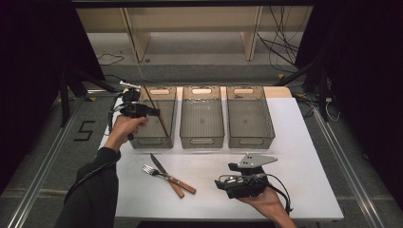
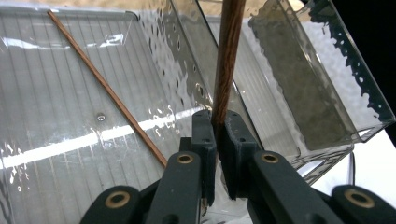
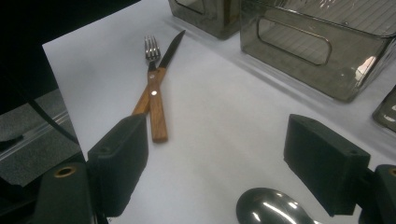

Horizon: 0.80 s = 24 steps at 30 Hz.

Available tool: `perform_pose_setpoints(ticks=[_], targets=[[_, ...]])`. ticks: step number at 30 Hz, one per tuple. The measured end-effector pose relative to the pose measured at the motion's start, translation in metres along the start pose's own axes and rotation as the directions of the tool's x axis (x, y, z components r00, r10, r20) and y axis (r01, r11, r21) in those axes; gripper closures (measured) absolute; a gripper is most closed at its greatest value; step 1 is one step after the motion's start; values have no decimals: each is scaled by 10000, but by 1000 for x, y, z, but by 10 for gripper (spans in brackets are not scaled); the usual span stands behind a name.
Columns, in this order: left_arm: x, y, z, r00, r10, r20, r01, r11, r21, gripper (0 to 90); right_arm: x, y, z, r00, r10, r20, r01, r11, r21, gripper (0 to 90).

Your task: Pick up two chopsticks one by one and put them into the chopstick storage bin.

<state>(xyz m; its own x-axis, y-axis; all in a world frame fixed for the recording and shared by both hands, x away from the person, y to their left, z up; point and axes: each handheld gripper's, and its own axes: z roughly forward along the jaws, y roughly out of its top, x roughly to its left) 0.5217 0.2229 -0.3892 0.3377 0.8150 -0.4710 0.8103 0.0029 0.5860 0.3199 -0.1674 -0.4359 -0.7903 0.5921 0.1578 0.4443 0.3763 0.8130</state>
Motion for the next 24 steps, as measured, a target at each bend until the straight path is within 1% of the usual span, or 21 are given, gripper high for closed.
perform_pose_setpoints(ticks=[4, 7, 8, 10, 12, 14, 17, 19, 21, 24], targets=[[1, 0, 2, 10000, -71, -43, 71, 10000, 30, 837, 0, 0, 0, 10000, -5, -9, 5, 10000, -3, 228], [0, 1, 3, 9996, -128, -243, 127, 9999, -10, 829, 0, 0, 0, 10000, 16, -13, -16, 10000, 2, 228], [0, 1, 4, 9994, -152, -311, 151, 9999, -15, 800, 0, 0, 0, 10000, -6, -19, 6, 10000, -1, 228], [-1, 2, 6, 9989, -265, -399, 265, 9996, -26, 686, 0, 0, 0, 10000, -11, -17, 11, 10000, 6, 228], [-2, 2, 9, 9979, -274, -580, 276, 9996, 29, 574, 0, 0, 0, 10000, -34, -30, 34, 10000, 23, 229], [-3, 3, 13, 9971, -292, -707, 301, 9995, 123, 504, 0, 0, 0, 10000, -42, -35, 42, 10000, 22, 230], [-6, 4, 17, 9945, -255, -1020, 283, 9993, 261, 373, 0, 0, 0, 10000, -18, -84, 18, 10000, 28, 232], [-8, 5, 20, 9922, -356, -1199, 392, 9989, 275, 282, 0, 0, 0, 10000, -15, -81, 15, 10000, 45, 232], [-8, 5, 20, 9904, -402, -1321, 441, 9987, 269, 216, 0, 0, 0, 10000, 13, -78, -13, 10000, 30, 232], [-8, 5, 19, 9882, -453, -1466, 479, 9987, 147, 160, -1, 0, -1, 10000, -13, -76, 13, 10000, 4, 232]])
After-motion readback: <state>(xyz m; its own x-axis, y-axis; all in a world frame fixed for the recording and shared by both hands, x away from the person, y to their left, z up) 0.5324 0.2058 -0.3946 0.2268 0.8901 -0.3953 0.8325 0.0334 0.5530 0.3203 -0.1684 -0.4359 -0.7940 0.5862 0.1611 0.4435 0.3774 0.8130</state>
